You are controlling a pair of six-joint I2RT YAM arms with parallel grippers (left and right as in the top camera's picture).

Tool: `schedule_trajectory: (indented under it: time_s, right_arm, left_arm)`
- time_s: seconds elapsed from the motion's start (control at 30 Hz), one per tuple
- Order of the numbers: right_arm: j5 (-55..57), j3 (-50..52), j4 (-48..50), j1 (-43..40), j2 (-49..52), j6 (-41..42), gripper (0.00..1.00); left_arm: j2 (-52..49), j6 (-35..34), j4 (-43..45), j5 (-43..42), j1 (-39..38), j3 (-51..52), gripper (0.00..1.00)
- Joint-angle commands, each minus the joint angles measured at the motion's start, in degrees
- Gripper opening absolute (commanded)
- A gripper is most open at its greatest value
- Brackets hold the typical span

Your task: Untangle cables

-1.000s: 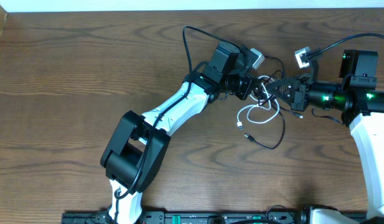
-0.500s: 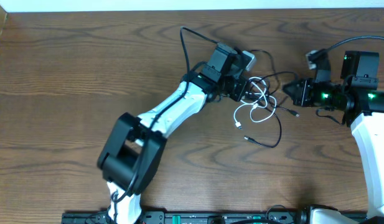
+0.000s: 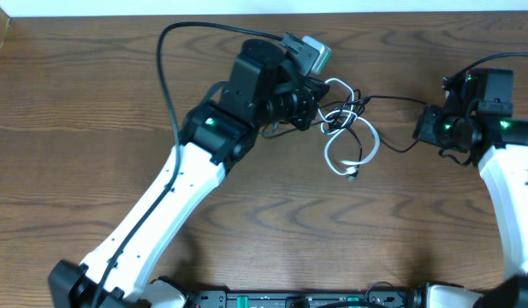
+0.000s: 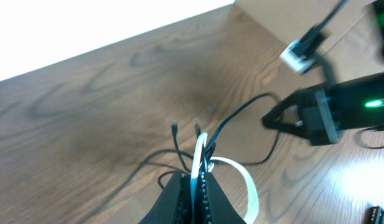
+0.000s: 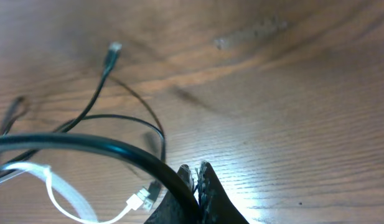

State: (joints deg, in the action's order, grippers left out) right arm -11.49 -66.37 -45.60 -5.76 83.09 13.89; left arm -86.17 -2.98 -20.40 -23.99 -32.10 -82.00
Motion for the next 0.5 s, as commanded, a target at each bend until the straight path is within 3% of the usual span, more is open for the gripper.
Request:
schedule_trajectory:
  time_s: [0.0, 0.47]
  right_arm:
    - [2.36, -0.37, -0.24, -0.31, 3.54, 1.36, 0.01]
    - [2.14, -0.35, -0.24, -0.31, 16.92, 1.33, 0.01]
  left_arm:
    - [3.39, -0.07, 0.15, 0.68, 1.01, -0.59, 0.07]
    - [14.6, -1.66, 6.93, 0.68, 2.36, -0.63, 0.07]
